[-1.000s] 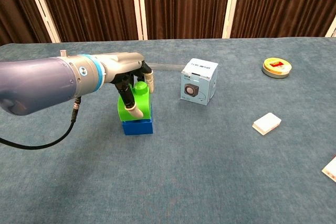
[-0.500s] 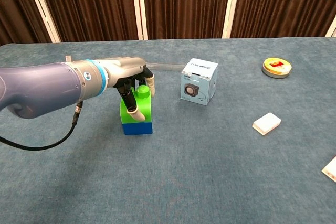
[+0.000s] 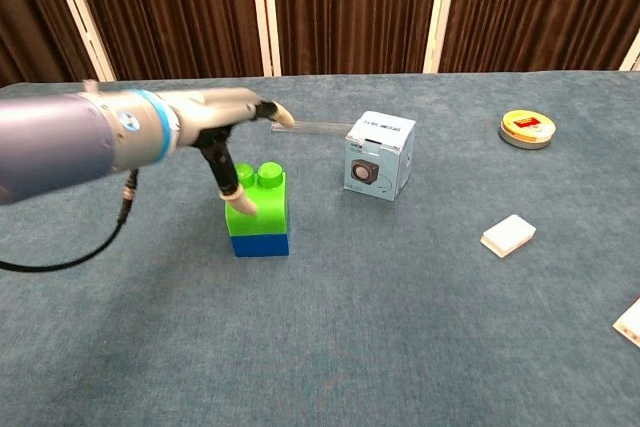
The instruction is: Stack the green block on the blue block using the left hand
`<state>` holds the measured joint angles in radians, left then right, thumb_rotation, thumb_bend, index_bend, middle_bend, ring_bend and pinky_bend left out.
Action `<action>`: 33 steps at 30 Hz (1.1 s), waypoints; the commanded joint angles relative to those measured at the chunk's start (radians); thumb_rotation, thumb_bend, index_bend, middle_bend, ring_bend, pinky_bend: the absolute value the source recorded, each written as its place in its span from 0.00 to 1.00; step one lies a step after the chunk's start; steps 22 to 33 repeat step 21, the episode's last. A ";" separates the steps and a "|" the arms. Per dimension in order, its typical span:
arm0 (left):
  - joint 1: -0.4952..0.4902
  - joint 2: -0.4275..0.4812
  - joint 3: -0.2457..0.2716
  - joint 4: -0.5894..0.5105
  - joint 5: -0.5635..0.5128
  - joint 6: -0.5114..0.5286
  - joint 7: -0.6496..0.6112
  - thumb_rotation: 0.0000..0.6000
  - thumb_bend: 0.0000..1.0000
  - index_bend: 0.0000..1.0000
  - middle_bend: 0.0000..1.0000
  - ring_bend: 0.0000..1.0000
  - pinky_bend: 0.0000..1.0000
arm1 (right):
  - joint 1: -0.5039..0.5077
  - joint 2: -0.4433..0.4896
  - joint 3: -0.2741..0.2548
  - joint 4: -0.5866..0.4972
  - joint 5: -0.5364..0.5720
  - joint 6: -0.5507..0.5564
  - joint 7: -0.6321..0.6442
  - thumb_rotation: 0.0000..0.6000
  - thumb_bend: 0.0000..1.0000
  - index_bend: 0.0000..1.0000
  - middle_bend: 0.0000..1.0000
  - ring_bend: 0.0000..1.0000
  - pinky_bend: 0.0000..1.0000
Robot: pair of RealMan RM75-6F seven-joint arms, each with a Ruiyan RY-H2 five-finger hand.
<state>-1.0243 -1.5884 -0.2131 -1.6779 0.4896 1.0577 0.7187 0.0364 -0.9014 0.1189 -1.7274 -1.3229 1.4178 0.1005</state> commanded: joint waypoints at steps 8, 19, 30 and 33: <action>0.152 0.225 0.064 -0.195 0.221 0.196 -0.088 1.00 0.01 0.00 0.00 0.00 0.00 | -0.006 0.001 -0.006 -0.001 -0.029 0.018 0.008 1.00 0.00 0.04 0.00 0.00 0.00; 0.571 0.463 0.357 -0.196 0.825 0.531 -0.540 1.00 0.01 0.00 0.00 0.00 0.00 | 0.001 -0.010 -0.018 -0.017 -0.083 0.030 -0.001 1.00 0.00 0.04 0.00 0.00 0.00; 0.621 0.473 0.380 -0.174 0.866 0.564 -0.600 1.00 0.01 0.00 0.00 0.00 0.00 | 0.000 -0.010 -0.020 -0.017 -0.089 0.033 0.001 1.00 0.00 0.04 0.00 0.00 0.00; 0.621 0.473 0.380 -0.174 0.866 0.564 -0.600 1.00 0.01 0.00 0.00 0.00 0.00 | 0.000 -0.010 -0.020 -0.017 -0.089 0.033 0.001 1.00 0.00 0.04 0.00 0.00 0.00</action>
